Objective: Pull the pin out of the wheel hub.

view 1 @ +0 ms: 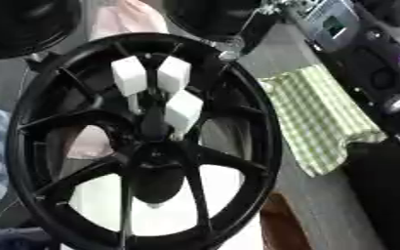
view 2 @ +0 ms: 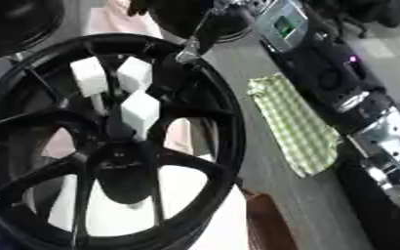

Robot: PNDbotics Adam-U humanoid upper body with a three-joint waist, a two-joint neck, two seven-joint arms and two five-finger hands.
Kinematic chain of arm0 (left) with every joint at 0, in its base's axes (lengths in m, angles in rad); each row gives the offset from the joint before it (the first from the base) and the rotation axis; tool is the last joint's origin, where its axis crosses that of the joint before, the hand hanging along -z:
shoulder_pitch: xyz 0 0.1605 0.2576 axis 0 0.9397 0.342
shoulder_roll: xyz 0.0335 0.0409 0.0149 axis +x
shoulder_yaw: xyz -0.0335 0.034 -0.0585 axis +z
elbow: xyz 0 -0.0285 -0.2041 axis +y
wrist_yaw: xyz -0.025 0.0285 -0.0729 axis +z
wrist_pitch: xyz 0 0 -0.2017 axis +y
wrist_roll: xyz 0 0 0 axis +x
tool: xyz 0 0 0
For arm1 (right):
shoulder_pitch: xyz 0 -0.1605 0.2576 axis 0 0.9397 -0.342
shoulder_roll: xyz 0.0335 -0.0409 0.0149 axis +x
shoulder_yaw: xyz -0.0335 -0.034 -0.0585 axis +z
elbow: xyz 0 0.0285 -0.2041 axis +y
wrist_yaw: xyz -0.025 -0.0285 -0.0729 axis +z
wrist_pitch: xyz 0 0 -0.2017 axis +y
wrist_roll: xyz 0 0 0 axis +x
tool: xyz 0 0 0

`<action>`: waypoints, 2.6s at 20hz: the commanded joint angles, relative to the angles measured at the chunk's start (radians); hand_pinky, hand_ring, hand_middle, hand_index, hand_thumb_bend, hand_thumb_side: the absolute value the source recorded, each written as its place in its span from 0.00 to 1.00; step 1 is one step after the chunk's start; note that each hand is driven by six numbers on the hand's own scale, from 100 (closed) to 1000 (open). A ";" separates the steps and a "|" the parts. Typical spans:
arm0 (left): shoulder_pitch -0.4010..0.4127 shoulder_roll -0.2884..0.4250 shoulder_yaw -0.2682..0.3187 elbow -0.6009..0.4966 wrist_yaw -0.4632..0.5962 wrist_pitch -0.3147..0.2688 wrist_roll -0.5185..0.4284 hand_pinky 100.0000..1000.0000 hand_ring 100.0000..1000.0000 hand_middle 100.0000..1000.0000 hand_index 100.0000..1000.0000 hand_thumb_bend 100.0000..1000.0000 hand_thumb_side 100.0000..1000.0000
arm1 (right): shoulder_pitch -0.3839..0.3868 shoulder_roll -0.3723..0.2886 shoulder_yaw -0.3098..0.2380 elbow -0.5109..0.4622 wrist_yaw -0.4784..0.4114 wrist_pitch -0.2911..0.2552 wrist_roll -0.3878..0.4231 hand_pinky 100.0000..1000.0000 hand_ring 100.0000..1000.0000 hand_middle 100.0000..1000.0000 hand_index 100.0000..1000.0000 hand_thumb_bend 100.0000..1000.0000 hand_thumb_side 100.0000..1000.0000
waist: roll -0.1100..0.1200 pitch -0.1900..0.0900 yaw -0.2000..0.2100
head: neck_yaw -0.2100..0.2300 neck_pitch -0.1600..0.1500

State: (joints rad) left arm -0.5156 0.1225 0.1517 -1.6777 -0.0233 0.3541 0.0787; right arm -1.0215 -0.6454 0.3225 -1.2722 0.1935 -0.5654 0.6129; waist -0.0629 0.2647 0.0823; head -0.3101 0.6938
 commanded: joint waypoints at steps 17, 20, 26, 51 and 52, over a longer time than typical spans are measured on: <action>-0.003 -0.009 -0.003 -0.011 0.002 0.007 -0.009 0.66 0.62 0.44 0.72 0.04 0.90 | -0.013 0.011 0.027 0.046 0.090 -0.326 0.294 0.75 0.71 0.69 0.75 0.48 0.00 | 0.009 -0.038 0.010 | -0.035 -0.023; -0.002 -0.011 -0.004 -0.012 0.001 0.008 -0.010 0.66 0.62 0.44 0.72 0.04 0.90 | -0.014 0.014 0.040 0.049 0.093 -0.332 0.294 0.74 0.71 0.69 0.75 0.47 0.00 | 0.008 -0.039 0.013 | -0.037 -0.018; -0.001 -0.017 -0.006 -0.013 0.001 0.011 -0.011 0.66 0.62 0.44 0.72 0.04 0.90 | -0.012 0.017 0.073 0.040 0.104 -0.341 0.294 0.73 0.70 0.69 0.75 0.47 0.00 | 0.005 -0.040 0.020 | -0.032 0.020; -0.003 -0.020 -0.011 -0.008 0.001 0.019 -0.014 0.66 0.62 0.44 0.72 0.04 0.92 | -0.005 0.012 0.113 0.036 0.067 -0.333 0.294 0.68 0.63 0.60 0.71 0.36 0.00 | 0.003 -0.032 0.033 | -0.032 0.014; -0.003 -0.020 -0.012 -0.008 0.000 0.019 -0.015 0.66 0.62 0.44 0.72 0.04 0.92 | -0.006 0.011 0.114 0.036 0.065 -0.330 0.294 0.68 0.63 0.59 0.70 0.36 0.00 | 0.003 -0.032 0.033 | -0.032 0.013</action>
State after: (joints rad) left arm -0.5061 0.0956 0.1448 -1.6750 -0.0233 0.3725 0.0658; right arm -1.0078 -0.6109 0.4447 -1.2268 0.2694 -0.5845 0.5938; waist -0.0634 0.2541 0.1148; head -0.3403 0.7195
